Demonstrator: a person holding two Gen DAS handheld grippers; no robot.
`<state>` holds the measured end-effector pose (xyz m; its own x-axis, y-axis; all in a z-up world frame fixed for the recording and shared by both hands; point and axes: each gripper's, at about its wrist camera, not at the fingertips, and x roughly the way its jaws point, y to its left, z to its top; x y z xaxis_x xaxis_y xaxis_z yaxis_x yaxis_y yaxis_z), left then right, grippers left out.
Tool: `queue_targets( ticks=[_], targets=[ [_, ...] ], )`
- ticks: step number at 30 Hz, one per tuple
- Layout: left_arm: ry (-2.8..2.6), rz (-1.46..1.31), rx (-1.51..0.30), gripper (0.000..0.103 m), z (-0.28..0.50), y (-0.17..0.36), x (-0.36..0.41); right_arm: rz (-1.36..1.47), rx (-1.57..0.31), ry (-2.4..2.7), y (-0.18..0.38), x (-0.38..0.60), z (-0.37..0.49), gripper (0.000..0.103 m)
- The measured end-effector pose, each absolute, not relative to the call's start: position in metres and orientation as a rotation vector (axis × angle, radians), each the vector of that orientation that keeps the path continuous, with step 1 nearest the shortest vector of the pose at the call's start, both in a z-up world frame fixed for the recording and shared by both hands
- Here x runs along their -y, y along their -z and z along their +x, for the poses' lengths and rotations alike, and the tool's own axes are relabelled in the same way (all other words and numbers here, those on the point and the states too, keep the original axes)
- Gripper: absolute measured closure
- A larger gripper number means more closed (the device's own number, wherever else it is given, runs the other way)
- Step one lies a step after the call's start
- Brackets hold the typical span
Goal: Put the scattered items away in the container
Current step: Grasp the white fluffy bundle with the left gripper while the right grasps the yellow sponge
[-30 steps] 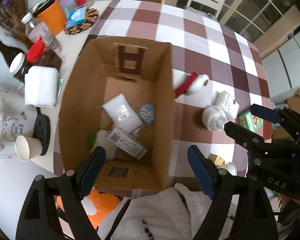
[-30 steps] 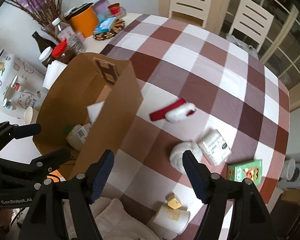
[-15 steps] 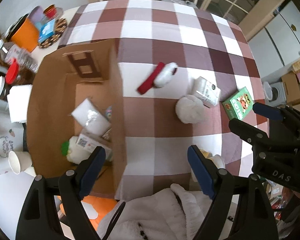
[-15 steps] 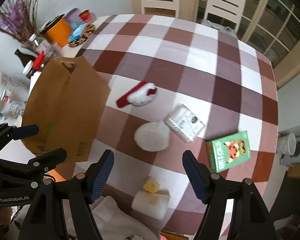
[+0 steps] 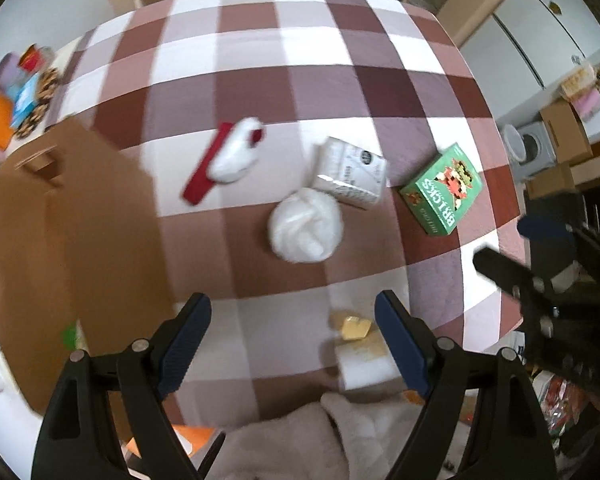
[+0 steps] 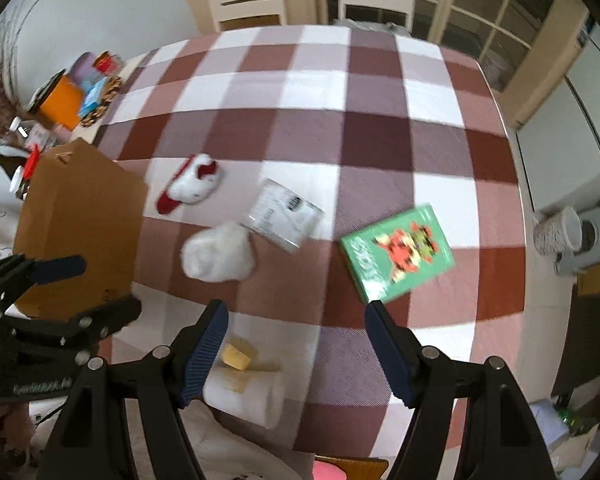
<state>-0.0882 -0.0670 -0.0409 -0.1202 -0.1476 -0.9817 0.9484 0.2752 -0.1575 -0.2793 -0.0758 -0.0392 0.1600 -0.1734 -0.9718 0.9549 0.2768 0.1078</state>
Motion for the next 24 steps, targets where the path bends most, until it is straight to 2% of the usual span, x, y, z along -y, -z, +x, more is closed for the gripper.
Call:
queue_targets(
  ticks=[6,14,24],
  targets=[
    [1.136,0.87,-1.342,0.018,-0.101,0.087,0.104,0.997,-1.088,0.908,0.07,0.061,-0.287,0.03],
    [1.079,0.885,-1.397,0.018,-0.095,0.138,0.116,1.038,-1.132,0.731,0.124,0.037,-0.253,0.03],
    [1.081,0.824,-1.42,0.017,-0.08,0.16,0.106,0.944,-1.279,0.644,0.185,0.026,-0.211,0.03]
  ],
)
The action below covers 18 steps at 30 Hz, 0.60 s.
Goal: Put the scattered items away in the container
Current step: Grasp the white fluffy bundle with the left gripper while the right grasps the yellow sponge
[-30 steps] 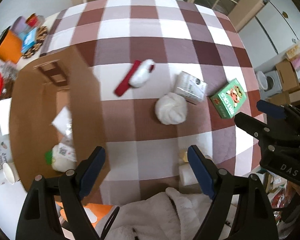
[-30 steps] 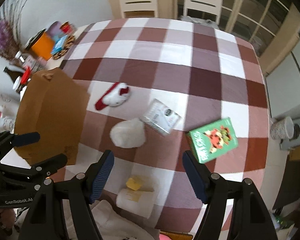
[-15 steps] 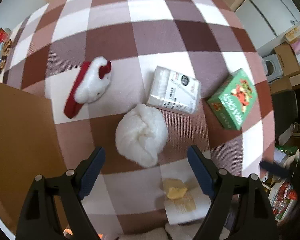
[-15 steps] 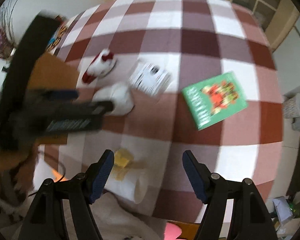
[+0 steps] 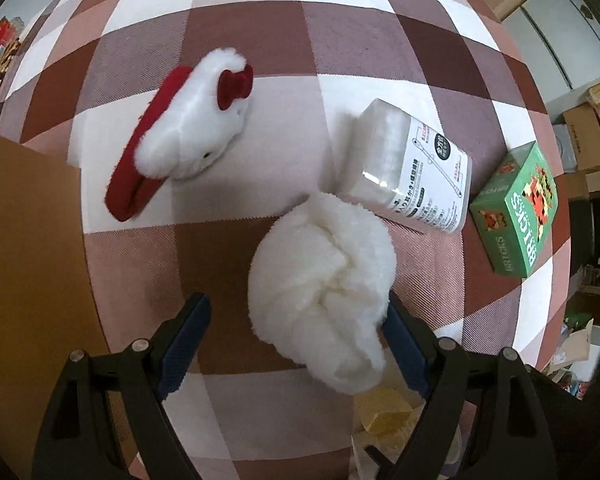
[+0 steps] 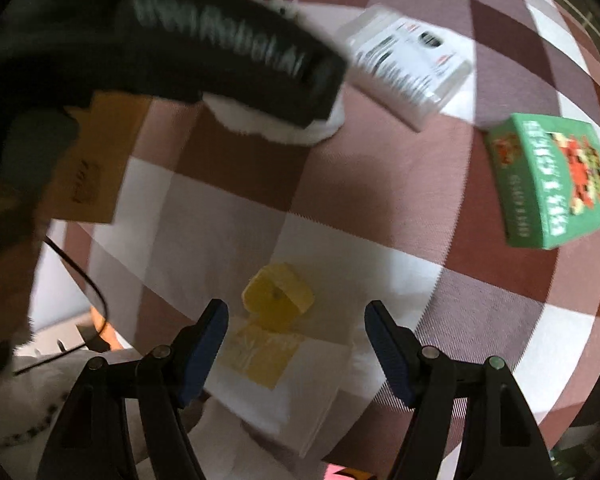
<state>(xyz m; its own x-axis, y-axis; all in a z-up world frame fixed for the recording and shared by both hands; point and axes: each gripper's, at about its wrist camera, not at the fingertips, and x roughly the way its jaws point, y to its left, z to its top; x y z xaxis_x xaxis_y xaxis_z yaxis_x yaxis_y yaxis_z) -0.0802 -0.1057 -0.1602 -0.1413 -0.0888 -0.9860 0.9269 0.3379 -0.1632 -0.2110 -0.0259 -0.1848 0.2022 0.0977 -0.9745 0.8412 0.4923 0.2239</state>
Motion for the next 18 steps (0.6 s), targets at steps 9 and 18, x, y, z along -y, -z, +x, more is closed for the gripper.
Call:
queue_targets(
  ticks=[9,18],
  targets=[
    [1.118,0.838,-1.409,0.017,-0.083,0.168,0.116,0.875,-1.306,0.659,0.195,0.022,-0.199,0.064],
    [1.17,0.828,-1.394,0.042,-0.092,0.167,0.119,1.048,-1.181,0.778,0.179,0.034,-0.248,0.067]
  ],
)
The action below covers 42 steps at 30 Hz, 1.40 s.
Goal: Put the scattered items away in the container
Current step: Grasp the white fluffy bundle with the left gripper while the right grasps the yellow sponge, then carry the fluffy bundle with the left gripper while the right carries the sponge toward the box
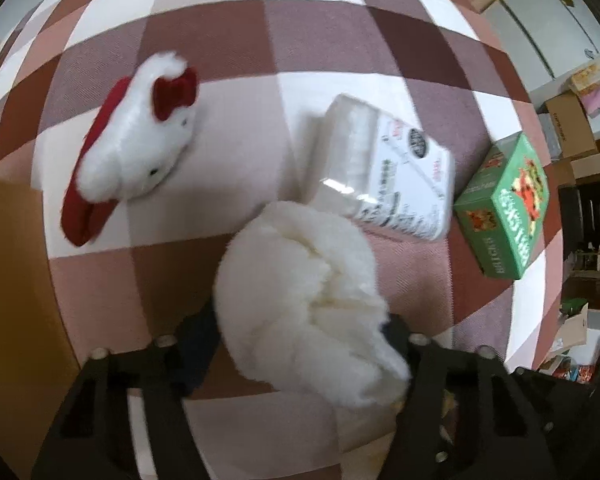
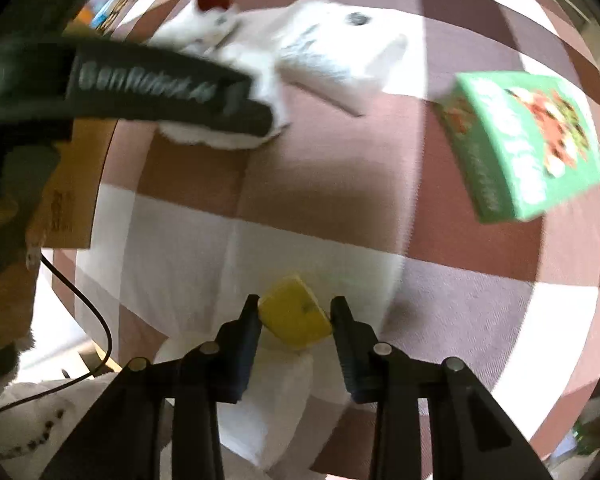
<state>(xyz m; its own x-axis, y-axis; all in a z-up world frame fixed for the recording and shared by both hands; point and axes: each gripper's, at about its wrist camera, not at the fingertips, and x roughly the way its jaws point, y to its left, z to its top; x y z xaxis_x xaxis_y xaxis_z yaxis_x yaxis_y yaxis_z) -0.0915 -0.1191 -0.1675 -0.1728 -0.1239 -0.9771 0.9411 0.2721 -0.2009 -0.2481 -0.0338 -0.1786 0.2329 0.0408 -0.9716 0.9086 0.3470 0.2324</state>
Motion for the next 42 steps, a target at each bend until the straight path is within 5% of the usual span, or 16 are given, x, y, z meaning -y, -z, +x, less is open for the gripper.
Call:
queue_targets(
  ticks=[20,42],
  targets=[
    [1.156,0.841,-1.293,0.045,-0.098,0.112,0.094,1.07,-1.047,0.889,0.123,0.054,-0.296,0.068],
    [1.149,0.728,-1.259,0.045,-0.06,0.027,0.029,0.844,-0.993,0.866,0.033,0.063,-0.231,0.067]
  ],
)
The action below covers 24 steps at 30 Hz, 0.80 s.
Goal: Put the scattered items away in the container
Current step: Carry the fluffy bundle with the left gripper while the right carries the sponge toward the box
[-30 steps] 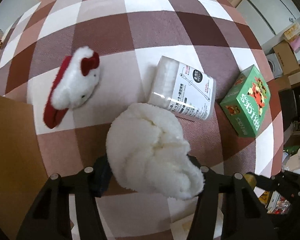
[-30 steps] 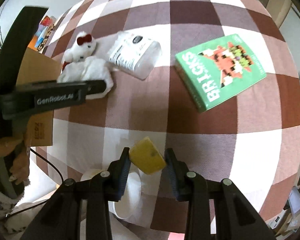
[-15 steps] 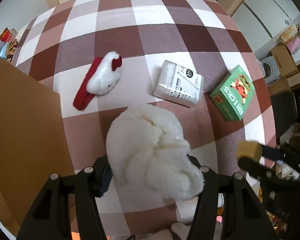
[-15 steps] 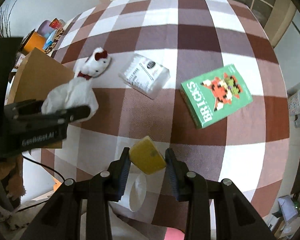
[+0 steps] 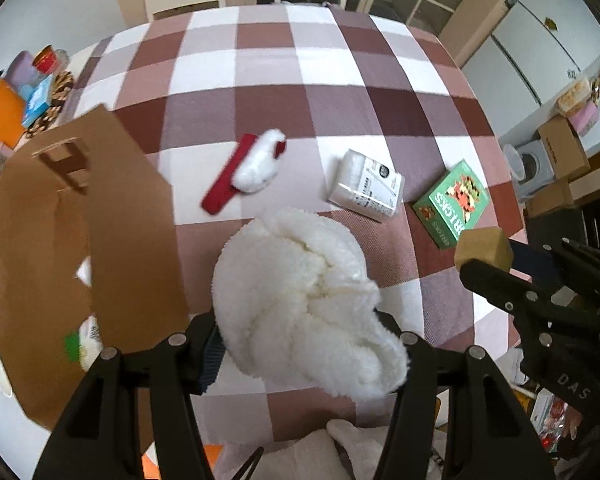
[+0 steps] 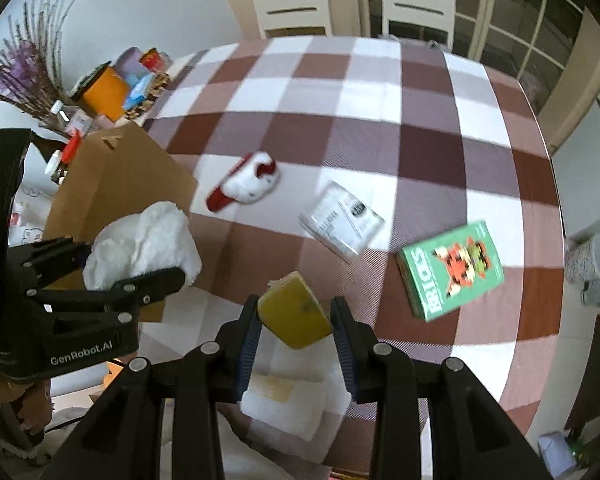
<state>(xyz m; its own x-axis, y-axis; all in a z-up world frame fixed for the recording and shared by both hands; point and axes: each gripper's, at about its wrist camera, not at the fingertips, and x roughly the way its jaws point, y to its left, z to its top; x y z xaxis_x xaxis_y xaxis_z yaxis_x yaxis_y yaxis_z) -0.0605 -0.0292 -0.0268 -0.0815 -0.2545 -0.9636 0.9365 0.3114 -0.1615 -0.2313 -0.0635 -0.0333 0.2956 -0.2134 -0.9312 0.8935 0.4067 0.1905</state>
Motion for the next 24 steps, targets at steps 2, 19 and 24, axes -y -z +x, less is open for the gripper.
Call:
queue_targets(
  ticks=[2,19,24],
  targets=[
    [1.137,0.706,-1.258,0.045,-0.052,0.019,0.023,0.822,-0.991,0.853,0.026,0.063,-0.222,0.067],
    [1.036,0.504,-1.258,0.045,0.032,-0.03,-0.039,0.662,-0.995,0.72,-0.018,0.058,-0.124,0.067],
    [1.008,0.484,-1.256,0.045,0.055,-0.032,-0.058,0.628,-1.005,0.673,-0.023,0.054,-0.093,0.067]
  ],
)
